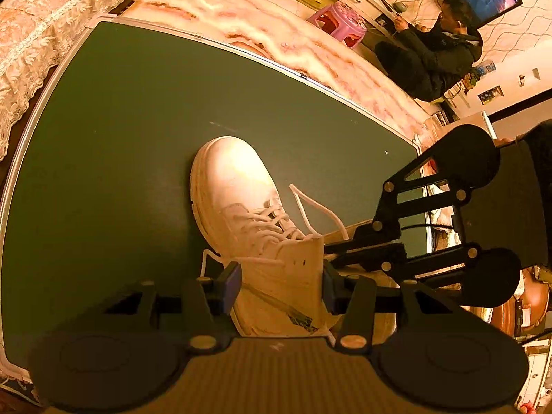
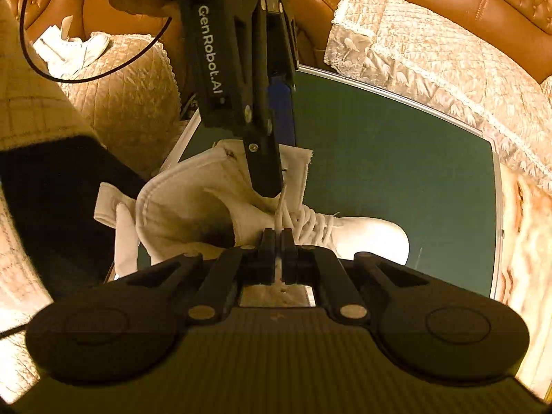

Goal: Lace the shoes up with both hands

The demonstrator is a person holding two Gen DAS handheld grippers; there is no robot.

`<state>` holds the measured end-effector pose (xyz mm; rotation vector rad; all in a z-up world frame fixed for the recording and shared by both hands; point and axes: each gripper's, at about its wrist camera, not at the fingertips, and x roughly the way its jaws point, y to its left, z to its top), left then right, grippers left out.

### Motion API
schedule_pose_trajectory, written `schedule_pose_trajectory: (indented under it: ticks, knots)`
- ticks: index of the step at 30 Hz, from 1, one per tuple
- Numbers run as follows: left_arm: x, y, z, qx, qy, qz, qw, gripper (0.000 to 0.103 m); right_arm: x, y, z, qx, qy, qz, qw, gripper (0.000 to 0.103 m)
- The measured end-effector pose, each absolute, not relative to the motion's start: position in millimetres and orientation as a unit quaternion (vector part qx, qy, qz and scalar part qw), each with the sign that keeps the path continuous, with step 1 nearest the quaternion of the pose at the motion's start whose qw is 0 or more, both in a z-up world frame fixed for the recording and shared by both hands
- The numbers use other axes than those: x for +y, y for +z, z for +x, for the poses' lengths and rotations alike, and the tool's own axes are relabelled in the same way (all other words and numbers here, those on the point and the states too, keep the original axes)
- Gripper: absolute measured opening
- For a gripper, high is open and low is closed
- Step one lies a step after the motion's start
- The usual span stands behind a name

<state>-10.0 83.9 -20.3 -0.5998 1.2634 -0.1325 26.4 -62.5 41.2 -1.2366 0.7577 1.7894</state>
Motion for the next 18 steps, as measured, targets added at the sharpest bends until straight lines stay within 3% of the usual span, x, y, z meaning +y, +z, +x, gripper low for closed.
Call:
schedule_pose_trajectory:
  ticks: [18]
  knots:
    - [88.6,-13.7,-18.8,0.559,-0.077,-0.299,0.77,0.055,-49.5,30.7,10.5,0.283,0.715,-0.503,0.394,0.004]
